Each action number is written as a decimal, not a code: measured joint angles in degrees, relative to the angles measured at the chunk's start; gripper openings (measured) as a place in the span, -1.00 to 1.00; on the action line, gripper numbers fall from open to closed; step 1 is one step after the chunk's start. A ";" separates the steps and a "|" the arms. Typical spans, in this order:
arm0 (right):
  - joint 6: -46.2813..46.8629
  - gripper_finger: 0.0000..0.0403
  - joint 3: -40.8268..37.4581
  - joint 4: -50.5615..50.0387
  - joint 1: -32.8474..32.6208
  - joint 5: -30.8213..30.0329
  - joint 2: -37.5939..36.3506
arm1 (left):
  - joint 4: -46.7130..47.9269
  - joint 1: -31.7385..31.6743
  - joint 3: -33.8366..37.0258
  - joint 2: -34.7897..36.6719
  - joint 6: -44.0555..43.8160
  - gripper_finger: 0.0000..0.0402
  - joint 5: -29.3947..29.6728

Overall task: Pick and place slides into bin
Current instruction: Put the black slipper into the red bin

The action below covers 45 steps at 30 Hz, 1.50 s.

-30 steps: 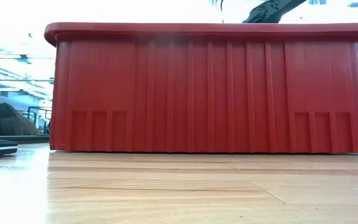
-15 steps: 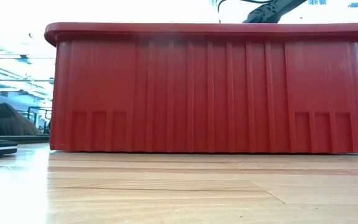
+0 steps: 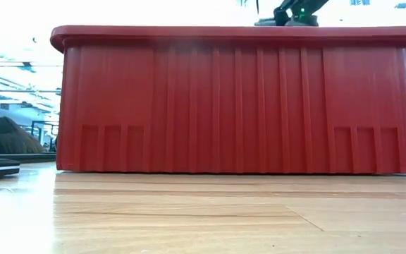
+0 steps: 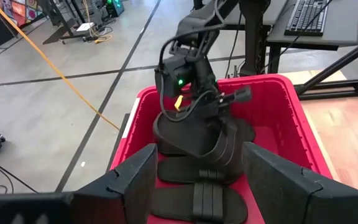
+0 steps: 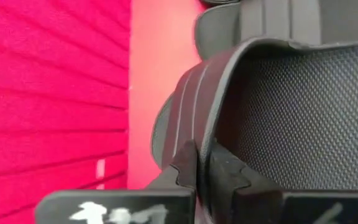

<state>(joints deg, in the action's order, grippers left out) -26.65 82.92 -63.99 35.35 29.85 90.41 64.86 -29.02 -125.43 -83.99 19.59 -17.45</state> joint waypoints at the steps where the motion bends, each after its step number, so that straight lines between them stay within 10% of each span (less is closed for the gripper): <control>1: -1.29 -0.98 1.00 -1.65 0.04 0.27 0.31 | -0.03 0.00 0.00 0.00 0.00 0.18 0.00; 30: -12.20 -0.95 1.78 -1.11 3.63 -3.35 9.92 | -1.62 0.00 0.02 0.00 -4.76 0.18 0.02; 45: -9.64 -0.12 1.76 2.09 3.95 -15.95 7.28 | -1.62 0.00 0.02 0.00 -4.64 0.18 0.02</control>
<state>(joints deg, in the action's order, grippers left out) -36.29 84.68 -61.90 39.30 13.91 97.69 63.24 -29.02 -125.40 -83.99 14.96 -17.43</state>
